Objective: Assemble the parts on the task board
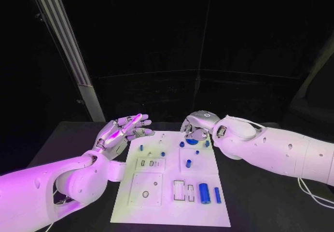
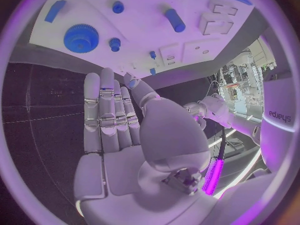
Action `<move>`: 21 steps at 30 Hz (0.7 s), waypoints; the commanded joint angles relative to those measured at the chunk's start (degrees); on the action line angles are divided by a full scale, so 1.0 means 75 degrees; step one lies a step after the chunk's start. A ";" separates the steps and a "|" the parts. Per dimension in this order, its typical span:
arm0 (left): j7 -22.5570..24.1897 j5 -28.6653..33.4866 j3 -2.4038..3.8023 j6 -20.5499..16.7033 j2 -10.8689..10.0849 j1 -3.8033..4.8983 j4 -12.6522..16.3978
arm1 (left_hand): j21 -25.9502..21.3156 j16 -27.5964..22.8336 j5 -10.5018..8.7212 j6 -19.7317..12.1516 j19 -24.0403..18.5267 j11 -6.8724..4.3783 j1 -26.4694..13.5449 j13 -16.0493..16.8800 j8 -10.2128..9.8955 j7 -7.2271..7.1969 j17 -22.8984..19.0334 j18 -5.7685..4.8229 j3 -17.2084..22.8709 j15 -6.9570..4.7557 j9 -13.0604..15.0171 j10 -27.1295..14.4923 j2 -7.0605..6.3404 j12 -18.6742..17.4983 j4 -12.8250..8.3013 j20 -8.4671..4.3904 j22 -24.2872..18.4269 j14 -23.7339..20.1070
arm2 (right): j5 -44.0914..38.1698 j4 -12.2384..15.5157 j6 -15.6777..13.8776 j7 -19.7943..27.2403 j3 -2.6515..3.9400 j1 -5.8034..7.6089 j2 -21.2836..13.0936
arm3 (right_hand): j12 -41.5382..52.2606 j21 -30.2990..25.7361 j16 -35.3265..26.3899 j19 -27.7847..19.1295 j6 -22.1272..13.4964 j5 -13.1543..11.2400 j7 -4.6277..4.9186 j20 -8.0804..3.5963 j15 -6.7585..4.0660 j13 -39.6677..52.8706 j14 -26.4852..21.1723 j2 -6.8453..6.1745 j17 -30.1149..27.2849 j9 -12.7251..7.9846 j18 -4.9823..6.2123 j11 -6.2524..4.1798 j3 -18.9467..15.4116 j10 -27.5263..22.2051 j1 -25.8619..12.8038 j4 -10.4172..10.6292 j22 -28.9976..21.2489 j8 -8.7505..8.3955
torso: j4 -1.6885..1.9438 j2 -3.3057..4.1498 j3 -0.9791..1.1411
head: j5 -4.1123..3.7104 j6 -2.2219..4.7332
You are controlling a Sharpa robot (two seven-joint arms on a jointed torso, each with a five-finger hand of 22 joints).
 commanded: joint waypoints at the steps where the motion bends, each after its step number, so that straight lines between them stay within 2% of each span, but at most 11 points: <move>1: 0.0052 0.0241 0.0005 0.0313 -0.0012 0.0024 0.0048 | -0.0038 -0.0052 0.0015 0.0021 0.0055 -0.0004 -0.0009 -0.0013 -0.0027 0.0221 0.0013 0.0070 -0.0003 -0.0009 -0.0012 0.0033 0.0062 -0.0043 -0.0036 -0.0007 -0.0007 0.0035 | -0.0734 -0.0017 0.0330 -0.0534 0.0012 0.0030 0.0049 | -0.0093 0.0151 0.0095 0.0166 -0.0102 -0.0061 0.0012 -0.0004 -0.0003 -0.0014 0.0233 -0.0073 0.0017 -0.0011 0.0005 0.0032 0.0081 -0.0178 -0.0098 0.0020 0.0228 -0.0082 | 0.0048 0.0165 -0.0032 | 0.0000 0.0012; 2: 0.0043 0.0244 0.0004 0.0320 -0.0015 0.0028 0.0058 | -0.0039 -0.0056 0.0015 0.0019 0.0055 -0.0003 -0.0008 -0.0013 -0.0030 0.0222 0.0015 0.0069 -0.0005 -0.0008 -0.0012 0.0032 0.0064 -0.0048 -0.0040 -0.0006 -0.0008 0.0035 | -0.0766 -0.0018 0.0365 -0.0569 0.0012 0.0034 0.0071 | -0.0131 0.0536 0.0275 0.0537 -0.0174 -0.0072 -0.0004 -0.0025 -0.0031 -0.0010 0.0353 -0.0139 0.0064 -0.0007 -0.0090 0.0026 0.0154 -0.0287 -0.0178 0.0036 0.0849 -0.0132 | 0.0050 0.0198 -0.0037 | -0.0008 0.0008; 3: 0.0034 0.0245 0.0004 0.0323 -0.0016 0.0030 0.0063 | -0.0039 -0.0056 0.0015 0.0019 0.0055 -0.0003 -0.0008 -0.0013 -0.0030 0.0222 0.0015 0.0069 -0.0005 -0.0008 -0.0012 0.0032 0.0064 -0.0048 -0.0040 -0.0006 -0.0008 0.0035 | -0.0783 -0.0017 0.0394 -0.0591 0.0012 0.0036 0.0085 | -0.0131 0.0713 0.0509 0.0698 -0.0196 -0.0073 -0.0009 -0.0045 -0.0040 0.0001 0.0386 -0.0174 0.0150 0.0000 -0.0136 0.0008 0.0199 -0.0328 -0.0223 0.0049 0.1122 -0.0142 | 0.0051 0.0214 -0.0039 | -0.0014 0.0011; 5: 0.0022 0.0247 0.0004 0.0328 -0.0017 0.0033 0.0068 | -0.0041 -0.0060 0.0015 0.0016 0.0055 -0.0002 -0.0007 -0.0013 -0.0034 0.0224 0.0017 0.0069 -0.0007 -0.0007 -0.0013 0.0030 0.0065 -0.0053 -0.0044 -0.0006 -0.0010 0.0035 | -0.0801 -0.0016 0.0442 -0.0616 0.0012 0.0040 0.0103 | -0.0108 0.1006 0.1673 0.0940 -0.0233 -0.0057 -0.0054 -0.0110 -0.0101 0.0032 0.0428 -0.0219 0.0712 0.0012 -0.0215 -0.0039 0.0296 -0.0403 -0.0289 0.0089 0.1560 -0.0147 | 0.0057 0.0241 -0.0044 | -0.0030 0.0019; 7: 0.0006 0.0248 0.0003 0.0330 -0.0016 0.0036 0.0071 | -0.0041 -0.0061 0.0015 0.0016 0.0055 -0.0002 -0.0007 -0.0013 -0.0034 0.0224 0.0017 0.0069 -0.0007 -0.0007 -0.0013 0.0030 0.0065 -0.0054 -0.0044 -0.0006 -0.0010 0.0035 | -0.0817 -0.0016 0.0516 -0.0638 0.0013 0.0044 0.0121 | -0.0102 0.1263 0.2061 0.1155 -0.0273 -0.0057 -0.0039 -0.0121 -0.0115 0.0048 0.0373 -0.0280 0.0952 0.0013 -0.0269 -0.0027 0.0368 -0.0498 -0.0338 0.0104 0.1993 -0.0154 | 0.0062 0.0264 -0.0051 | -0.0042 0.0015; 11: -0.0028 0.0249 0.0002 0.0338 -0.0015 0.0042 0.0068 | -0.0044 -0.0071 0.0016 0.0010 0.0054 0.0001 -0.0005 -0.0014 -0.0043 0.0227 0.0021 0.0068 -0.0012 -0.0005 -0.0014 0.0025 0.0070 -0.0066 -0.0052 -0.0004 -0.0013 0.0035 | -0.0779 -0.0024 0.0748 -0.0663 0.0013 0.0051 0.0144 | -0.0097 0.1655 0.2509 0.1474 -0.0464 -0.0083 -0.0088 -0.0113 -0.0107 0.0070 0.0325 -0.0382 0.1275 0.0000 -0.0372 -0.0005 0.0459 -0.0757 -0.0440 0.0175 0.2647 -0.0172 | 0.0078 0.0311 -0.0066 | -0.0060 0.0001; 17: -0.0073 0.0250 0.0001 0.0344 -0.0010 0.0052 0.0042 | -0.0048 -0.0082 0.0016 0.0003 0.0053 0.0005 -0.0003 -0.0014 -0.0052 0.0231 0.0027 0.0067 -0.0016 -0.0002 -0.0015 0.0020 0.0079 -0.0080 -0.0060 -0.0003 -0.0017 0.0034 | -0.0657 -0.0055 0.1062 -0.0665 0.0013 0.0062 0.0167 | -0.0072 0.1870 0.2770 0.1616 -0.0601 -0.0085 -0.0143 -0.0087 -0.0095 0.0086 0.0252 -0.0425 0.1485 0.0005 -0.0429 0.0038 0.0526 -0.0974 -0.0450 0.0238 0.2991 -0.0166 | 0.0102 0.0359 -0.0069 | -0.0072 -0.0027; 21: -0.0096 0.0250 0.0001 0.0350 0.0001 0.0056 0.0026 | -0.0050 -0.0088 0.0016 0.0000 0.0053 0.0007 -0.0003 -0.0014 -0.0057 0.0233 0.0030 0.0067 -0.0017 -0.0001 -0.0015 0.0018 0.0085 -0.0087 -0.0063 -0.0002 -0.0019 0.0034 | -0.0582 -0.0071 0.1279 -0.0662 0.0013 0.0064 0.0183 | -0.0045 0.1929 0.2879 0.1628 -0.0560 0.0053 -0.0142 -0.0073 -0.0085 0.0086 0.0178 -0.0409 0.1584 0.0023 -0.0438 0.0059 0.0616 -0.1067 -0.0429 0.0269 0.3069 -0.0137 | 0.0112 0.0383 -0.0075 | -0.0096 -0.0050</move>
